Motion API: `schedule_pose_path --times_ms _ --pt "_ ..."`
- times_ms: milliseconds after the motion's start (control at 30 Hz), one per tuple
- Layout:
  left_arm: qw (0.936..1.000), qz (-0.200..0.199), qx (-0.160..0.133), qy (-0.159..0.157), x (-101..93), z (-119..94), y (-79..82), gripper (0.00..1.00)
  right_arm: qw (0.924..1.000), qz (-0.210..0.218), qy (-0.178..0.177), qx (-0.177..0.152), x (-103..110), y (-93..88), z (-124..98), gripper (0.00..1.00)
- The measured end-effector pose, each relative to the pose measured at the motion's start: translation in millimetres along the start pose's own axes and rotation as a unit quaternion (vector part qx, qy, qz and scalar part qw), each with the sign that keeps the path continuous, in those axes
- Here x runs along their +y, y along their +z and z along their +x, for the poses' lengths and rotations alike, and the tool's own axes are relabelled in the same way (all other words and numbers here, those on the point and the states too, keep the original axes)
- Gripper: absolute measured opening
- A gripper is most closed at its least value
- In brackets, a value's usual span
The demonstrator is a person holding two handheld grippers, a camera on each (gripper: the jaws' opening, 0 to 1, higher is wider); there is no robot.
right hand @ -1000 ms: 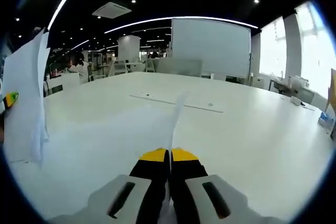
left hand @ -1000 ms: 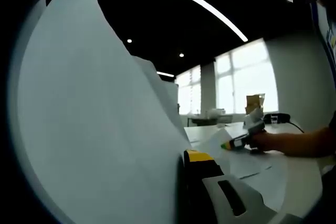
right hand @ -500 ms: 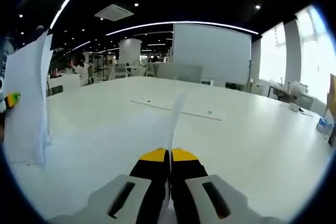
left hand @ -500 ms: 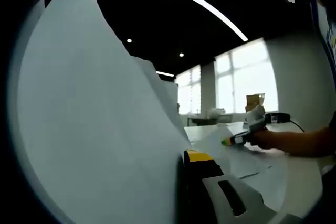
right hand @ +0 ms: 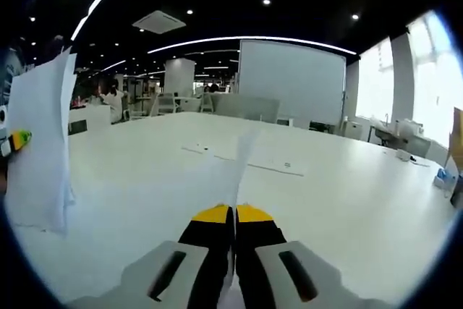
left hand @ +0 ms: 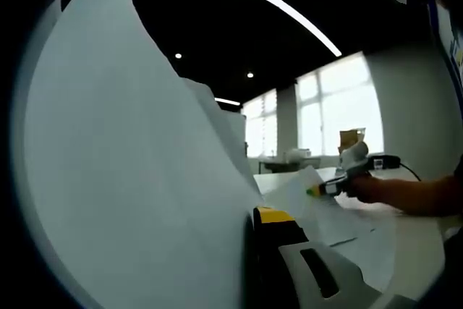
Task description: Organize the stack of printing papers by aligning and flattening the scattered papers on the table
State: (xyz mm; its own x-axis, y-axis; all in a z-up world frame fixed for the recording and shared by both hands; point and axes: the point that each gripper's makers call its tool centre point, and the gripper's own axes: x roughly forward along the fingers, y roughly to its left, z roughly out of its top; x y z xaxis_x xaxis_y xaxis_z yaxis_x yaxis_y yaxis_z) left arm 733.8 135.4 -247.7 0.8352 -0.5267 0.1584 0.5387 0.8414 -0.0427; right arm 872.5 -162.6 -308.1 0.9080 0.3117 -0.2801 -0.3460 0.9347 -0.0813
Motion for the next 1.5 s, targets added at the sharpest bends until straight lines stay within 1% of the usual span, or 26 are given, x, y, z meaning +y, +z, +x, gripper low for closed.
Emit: schedule_pose_path --times_ms 700,1200,1500 --pt "1.0000 0.001 0.002 0.000 0.3 -1 -2.4 0.10 0.9997 -0.007 -0.004 -0.023 0 13.7 -8 0.00" --pt "1.0000 0.003 0.005 0.001 0.2 1 -2.3 0.10 0.9990 -0.005 -0.007 -0.044 -4 25.6 -8 0.00" --pt "1.0000 0.004 0.009 0.000 0.1 2 -3.6 0.10 0.9981 -0.017 -0.015 -0.058 -6 35.6 -14 0.00"
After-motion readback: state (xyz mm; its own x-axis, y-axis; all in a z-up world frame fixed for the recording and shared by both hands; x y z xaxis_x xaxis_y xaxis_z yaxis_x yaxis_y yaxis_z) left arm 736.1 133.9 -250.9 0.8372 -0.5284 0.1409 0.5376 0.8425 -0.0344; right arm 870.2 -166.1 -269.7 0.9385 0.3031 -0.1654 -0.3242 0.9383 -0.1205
